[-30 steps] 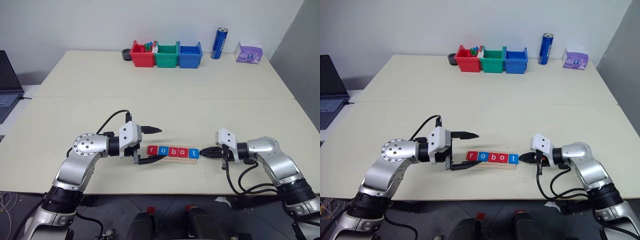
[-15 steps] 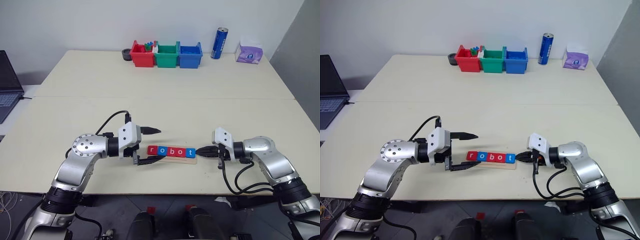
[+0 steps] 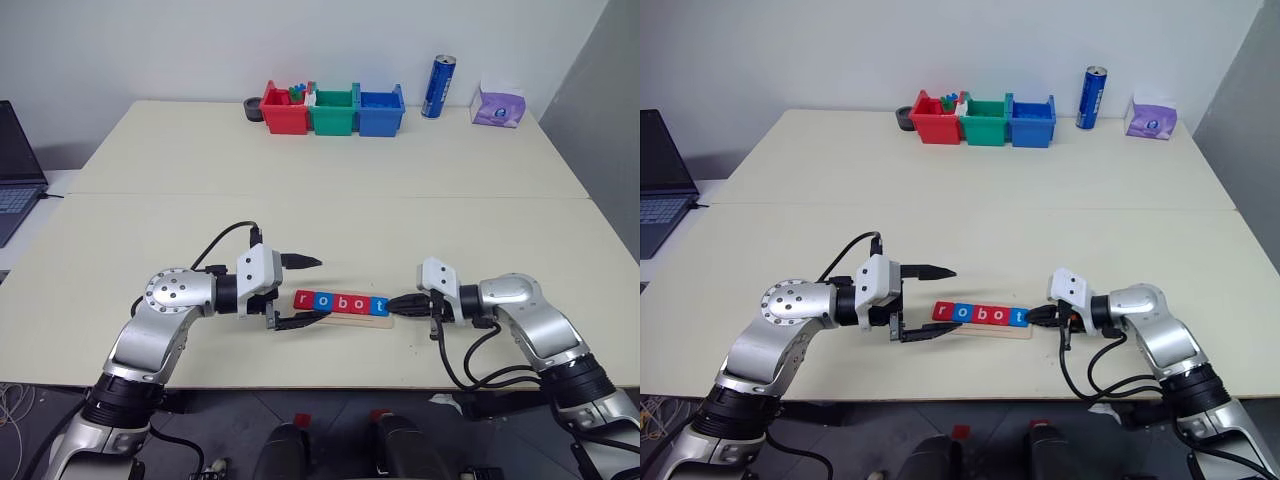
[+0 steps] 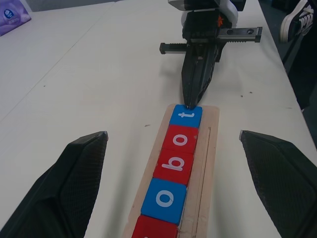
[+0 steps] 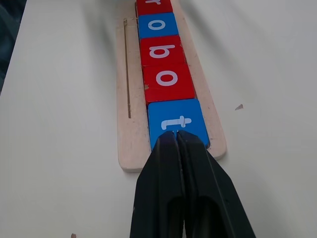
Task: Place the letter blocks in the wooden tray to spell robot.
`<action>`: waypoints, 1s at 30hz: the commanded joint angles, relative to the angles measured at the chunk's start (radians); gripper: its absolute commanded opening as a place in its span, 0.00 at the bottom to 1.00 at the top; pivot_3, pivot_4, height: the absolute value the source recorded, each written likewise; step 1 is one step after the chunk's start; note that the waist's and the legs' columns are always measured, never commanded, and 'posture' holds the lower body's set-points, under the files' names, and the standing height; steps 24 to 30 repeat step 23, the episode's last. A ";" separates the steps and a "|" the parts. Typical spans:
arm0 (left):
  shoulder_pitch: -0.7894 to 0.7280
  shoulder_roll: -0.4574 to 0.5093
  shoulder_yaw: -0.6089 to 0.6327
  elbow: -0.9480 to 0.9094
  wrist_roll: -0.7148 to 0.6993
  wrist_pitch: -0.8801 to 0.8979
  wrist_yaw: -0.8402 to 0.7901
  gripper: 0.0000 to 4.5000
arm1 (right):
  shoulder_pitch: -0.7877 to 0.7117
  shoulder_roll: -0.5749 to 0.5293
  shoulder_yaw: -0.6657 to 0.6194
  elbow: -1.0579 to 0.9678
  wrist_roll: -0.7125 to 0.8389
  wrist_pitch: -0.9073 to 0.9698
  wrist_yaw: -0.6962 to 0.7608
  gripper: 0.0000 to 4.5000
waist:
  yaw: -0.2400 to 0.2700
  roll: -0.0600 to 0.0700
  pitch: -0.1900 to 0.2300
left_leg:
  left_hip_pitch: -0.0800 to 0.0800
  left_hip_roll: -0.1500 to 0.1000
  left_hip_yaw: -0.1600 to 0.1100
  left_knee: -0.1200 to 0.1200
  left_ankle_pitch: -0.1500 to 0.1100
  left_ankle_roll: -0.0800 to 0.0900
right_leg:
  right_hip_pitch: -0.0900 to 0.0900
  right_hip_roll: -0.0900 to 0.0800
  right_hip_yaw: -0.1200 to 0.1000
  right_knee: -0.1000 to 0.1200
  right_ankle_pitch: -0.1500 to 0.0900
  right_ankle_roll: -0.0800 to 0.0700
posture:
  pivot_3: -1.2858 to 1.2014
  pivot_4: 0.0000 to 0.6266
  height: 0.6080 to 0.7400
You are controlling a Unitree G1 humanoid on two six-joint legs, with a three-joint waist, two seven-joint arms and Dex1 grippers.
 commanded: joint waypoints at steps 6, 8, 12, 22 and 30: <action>0.024 0.025 0.034 -0.051 -0.029 0.035 0.015 1.00 | 0.016 -0.082 -0.064 -0.156 0.076 0.091 0.040 0.10 | 0.000 0.000 0.000 | 0.000 0.000 0.000 0.000 0.000 0.000 | 0.000 0.000 0.000 0.000 0.000 0.000 | 0.52 0.24 1.00; 0.048 0.048 0.057 -0.063 -0.048 0.081 0.018 1.00 | 0.038 -0.132 -0.095 -0.238 0.128 0.157 0.064 0.21 | 0.000 0.000 0.000 | 0.000 0.000 0.000 0.000 0.000 0.000 | 0.000 0.000 0.000 0.000 0.000 0.000 | 0.52 0.24 1.00; 0.126 0.135 0.124 -0.065 -0.062 0.134 0.012 1.00 | 0.067 -0.202 -0.137 -0.364 0.211 0.274 0.066 0.53 | -0.003 0.000 0.000 | 0.000 0.001 -0.001 -0.001 0.000 0.000 | 0.000 0.000 0.000 0.000 -0.001 0.001 | 0.52 0.24 1.00; 0.194 0.248 0.206 -0.055 -0.057 0.152 -0.009 1.00 | 0.049 -0.194 -0.079 -0.340 0.169 0.280 0.014 1.00 | -0.001 0.000 0.000 | 0.000 0.001 0.000 0.000 0.000 0.000 | 0.000 -0.001 0.000 -0.001 -0.002 0.003 | 0.52 0.24 1.00; 0.203 0.249 0.208 -0.065 -0.056 0.152 -0.006 1.00 | 0.049 -0.193 -0.074 -0.337 0.168 0.285 0.009 1.00 | -0.001 0.000 0.000 | 0.000 0.001 0.000 0.000 0.000 0.000 | -0.001 -0.001 0.000 -0.001 -0.002 0.003 | 0.52 0.24 1.00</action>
